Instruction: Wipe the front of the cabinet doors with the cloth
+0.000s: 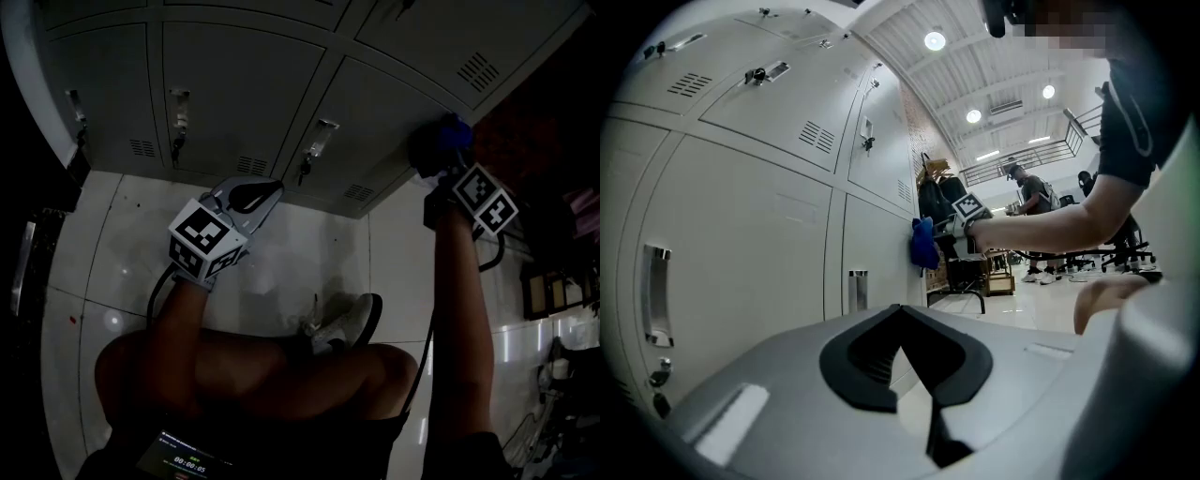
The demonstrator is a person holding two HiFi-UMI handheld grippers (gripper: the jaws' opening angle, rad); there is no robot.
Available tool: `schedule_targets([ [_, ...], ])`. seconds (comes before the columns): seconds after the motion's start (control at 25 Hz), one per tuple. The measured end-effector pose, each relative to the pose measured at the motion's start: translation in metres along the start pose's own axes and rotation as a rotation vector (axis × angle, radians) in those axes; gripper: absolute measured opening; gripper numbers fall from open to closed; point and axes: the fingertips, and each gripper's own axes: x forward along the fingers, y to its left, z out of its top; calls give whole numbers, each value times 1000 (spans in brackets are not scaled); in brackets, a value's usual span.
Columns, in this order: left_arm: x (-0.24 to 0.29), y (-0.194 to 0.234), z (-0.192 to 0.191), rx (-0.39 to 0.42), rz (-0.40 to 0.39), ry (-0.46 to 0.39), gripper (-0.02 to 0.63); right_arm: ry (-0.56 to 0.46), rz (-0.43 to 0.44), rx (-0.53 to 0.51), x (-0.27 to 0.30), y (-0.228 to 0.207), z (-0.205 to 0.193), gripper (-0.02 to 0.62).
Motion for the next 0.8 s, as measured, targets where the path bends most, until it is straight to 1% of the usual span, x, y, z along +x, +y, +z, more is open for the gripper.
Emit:
schedule_targets([
  [0.2, -2, 2, 1, -4, 9, -4, 0, 0, 143, 0, 3, 84, -18, 77],
  [0.32, -2, 4, 3, -5, 13, -11, 0, 35, 225, -38, 11, 136, -40, 77],
  [0.44, -4, 5, 6, -11, 18, -23, 0, 86, 281, -55, 23, 176, -69, 77],
  [0.6, -5, 7, 11, -17, 22, -40, 0, 136, 312, -41, 41, 207, -95, 77],
  [0.8, -6, 7, 11, -20, 18, -47, 0, 143, 307, -67, 56, 213, -99, 77],
])
